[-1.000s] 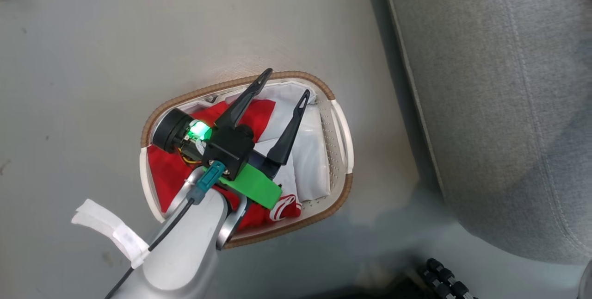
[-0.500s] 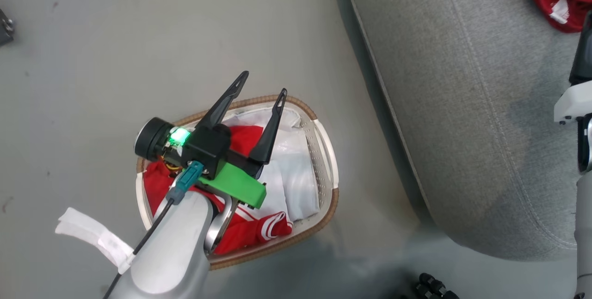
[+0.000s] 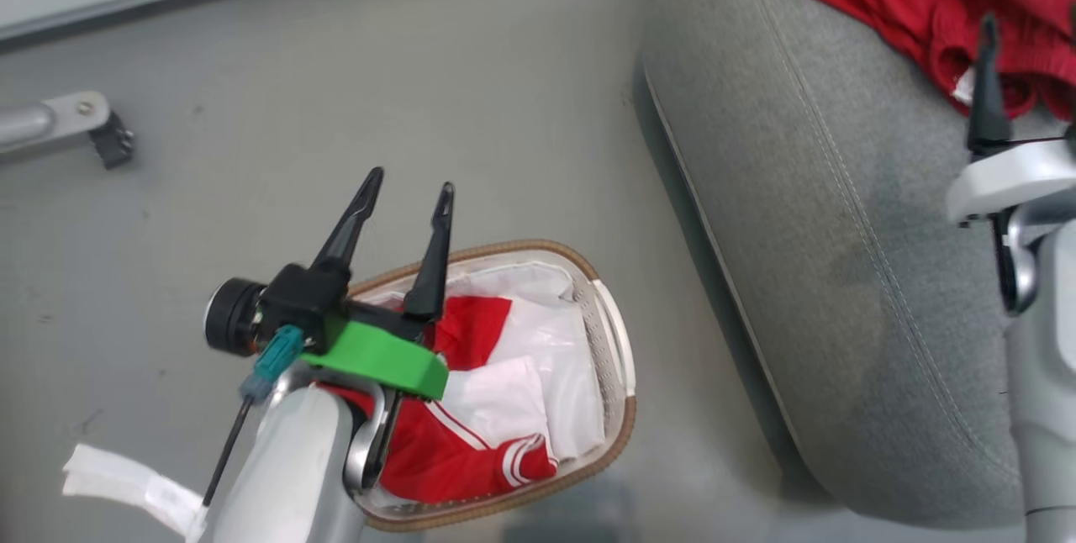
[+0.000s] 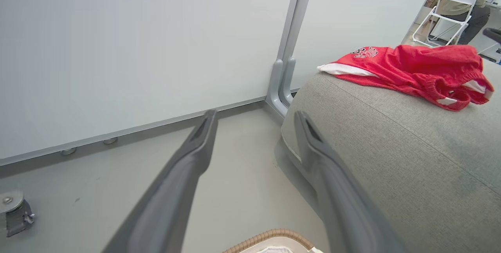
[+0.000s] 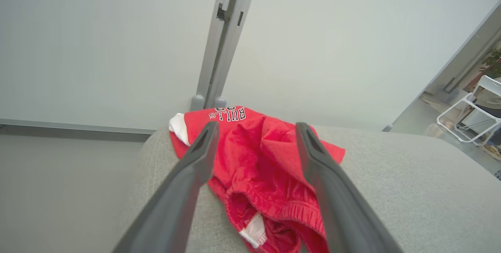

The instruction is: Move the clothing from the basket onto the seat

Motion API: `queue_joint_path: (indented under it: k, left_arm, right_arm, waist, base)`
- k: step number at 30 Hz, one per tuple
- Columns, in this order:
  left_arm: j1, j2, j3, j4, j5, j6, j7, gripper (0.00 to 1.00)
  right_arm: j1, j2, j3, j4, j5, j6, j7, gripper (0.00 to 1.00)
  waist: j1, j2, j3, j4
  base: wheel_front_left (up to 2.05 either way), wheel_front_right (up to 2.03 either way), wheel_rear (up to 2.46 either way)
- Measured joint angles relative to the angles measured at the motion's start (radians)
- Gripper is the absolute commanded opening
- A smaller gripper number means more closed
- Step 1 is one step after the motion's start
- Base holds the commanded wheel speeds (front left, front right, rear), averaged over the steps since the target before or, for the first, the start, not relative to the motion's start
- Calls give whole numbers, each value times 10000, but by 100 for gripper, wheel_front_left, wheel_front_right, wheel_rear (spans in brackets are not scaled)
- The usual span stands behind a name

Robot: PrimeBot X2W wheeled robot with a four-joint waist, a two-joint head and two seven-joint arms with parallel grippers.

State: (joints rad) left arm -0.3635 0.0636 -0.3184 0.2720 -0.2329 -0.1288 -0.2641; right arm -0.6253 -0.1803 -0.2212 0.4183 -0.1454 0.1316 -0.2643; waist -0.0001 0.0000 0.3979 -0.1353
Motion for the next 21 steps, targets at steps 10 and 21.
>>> queue_joint_path:
  k: [10, 21]
  left_arm:
    - [1264, -111, 1615, -92, -38, 163, 0, 100]
    - [2456, -127, 2506, -263, -249, 322, 0, 100]
  right_arm:
    - [459, 943, 1371, -399, 656, 0, 0, 100]
    - [2317, 1312, 2146, -755, 1323, -2, 0, 100]
  waist:
    - [0, 0, -1128, 1006]
    - [0, 0, -2130, 1873]
  base:
    - [0, 0, 0]
    - [0, 0, 0]
